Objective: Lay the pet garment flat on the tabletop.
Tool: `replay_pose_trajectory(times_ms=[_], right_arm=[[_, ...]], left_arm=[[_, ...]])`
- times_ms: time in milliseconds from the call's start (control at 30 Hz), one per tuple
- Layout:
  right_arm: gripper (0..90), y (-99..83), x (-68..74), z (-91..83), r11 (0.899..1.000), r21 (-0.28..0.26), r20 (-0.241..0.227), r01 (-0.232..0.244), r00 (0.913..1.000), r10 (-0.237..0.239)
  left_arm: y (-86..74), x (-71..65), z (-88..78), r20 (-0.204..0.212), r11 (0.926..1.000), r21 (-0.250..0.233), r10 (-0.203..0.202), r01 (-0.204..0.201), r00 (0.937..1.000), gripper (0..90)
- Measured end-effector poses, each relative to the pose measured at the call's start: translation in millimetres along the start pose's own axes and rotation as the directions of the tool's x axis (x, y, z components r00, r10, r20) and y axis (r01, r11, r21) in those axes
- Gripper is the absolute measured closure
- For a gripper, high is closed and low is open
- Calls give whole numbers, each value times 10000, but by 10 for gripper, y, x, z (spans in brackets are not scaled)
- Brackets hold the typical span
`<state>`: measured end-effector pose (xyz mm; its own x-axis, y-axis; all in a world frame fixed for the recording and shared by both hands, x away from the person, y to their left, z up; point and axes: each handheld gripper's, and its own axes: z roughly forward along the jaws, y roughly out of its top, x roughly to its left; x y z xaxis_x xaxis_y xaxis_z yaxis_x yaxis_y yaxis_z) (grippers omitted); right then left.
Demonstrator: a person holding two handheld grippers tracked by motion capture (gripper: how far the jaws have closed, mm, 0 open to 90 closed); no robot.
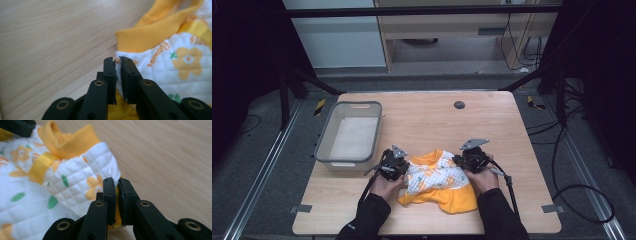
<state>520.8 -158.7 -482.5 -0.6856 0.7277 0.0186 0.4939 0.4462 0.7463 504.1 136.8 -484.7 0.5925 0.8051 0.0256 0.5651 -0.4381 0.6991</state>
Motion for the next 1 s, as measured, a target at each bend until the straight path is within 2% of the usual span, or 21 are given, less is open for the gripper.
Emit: replay_pose_trajectory(times_ms=[100,167,267,333,400,467,567,600,667,700,733,800,867,933,967,1000], right_arm=[[847,73,14,-169,9972,-750,23,30,10000,-28],[847,138,22,-286,9922,-1247,165,64,9999,-44],[845,231,18,-422,9780,-2085,695,122,9976,24],[843,283,10,-469,9674,-2525,1196,194,9928,113],[840,325,-10,-477,9578,-2859,1745,291,9844,221],[837,346,-36,-448,9506,-3089,2304,301,9721,440],[833,372,-69,-378,9510,-3066,2990,392,9525,571],[824,387,-81,-356,9522,-3021,3191,449,9460,566],[774,434,-121,-311,9584,-2838,3341,307,9400,688],[740,459,-132,-298,9613,-2733,3593,334,9306,699],[701,482,-144,-295,9623,-2700,3735,333,9248,729],[655,518,-162,-325,9624,-2707,3717,203,9244,850],[635,528,-158,-384,9605,-2778,3559,179,9306,856],[621,519,-143,-451,9600,-2790,3456,243,9353,768],[619,510,-133,-481,9613,-2747,3304,193,9408,755],[612,497,-116,-515,9615,-2738,3231,230,9438,695]], left_arm=[[89,6,-122,-141,9969,-774,115,-125,9998,841],[193,-4,-222,-354,9912,-1287,260,-304,9990,843],[384,-24,-342,-736,9791,-1922,530,-663,9959,843],[509,-32,-383,-1105,9705,-2212,732,-963,9912,842],[622,-20,-371,-1287,9651,-2390,773,-1066,9887,839],[714,1,-325,-1447,9606,-2559,729,-1085,9868,836],[838,40,-241,-1508,9590,-2709,431,-832,9876,833],[879,52,-204,-1572,9610,-2663,336,-751,9870,826],[948,85,-125,-1708,9667,-2516,27,-463,9853,801],[971,107,-97,-1632,9697,-2438,-242,-166,9863,708],[979,128,-89,-1653,9696,-2446,-386,-31,9855,647],[972,154,-115,-1519,9676,-2519,-573,174,9867,579],[941,172,-189,-1359,9631,-2686,-560,176,9891,542],[908,197,-291,-1024,9565,-2899,-654,332,9926,515],[890,209,-343,-860,9535,-2984,-697,411,9939,507],[870,219,-400,-737,9530,-2998,-675,424,9950,496]])
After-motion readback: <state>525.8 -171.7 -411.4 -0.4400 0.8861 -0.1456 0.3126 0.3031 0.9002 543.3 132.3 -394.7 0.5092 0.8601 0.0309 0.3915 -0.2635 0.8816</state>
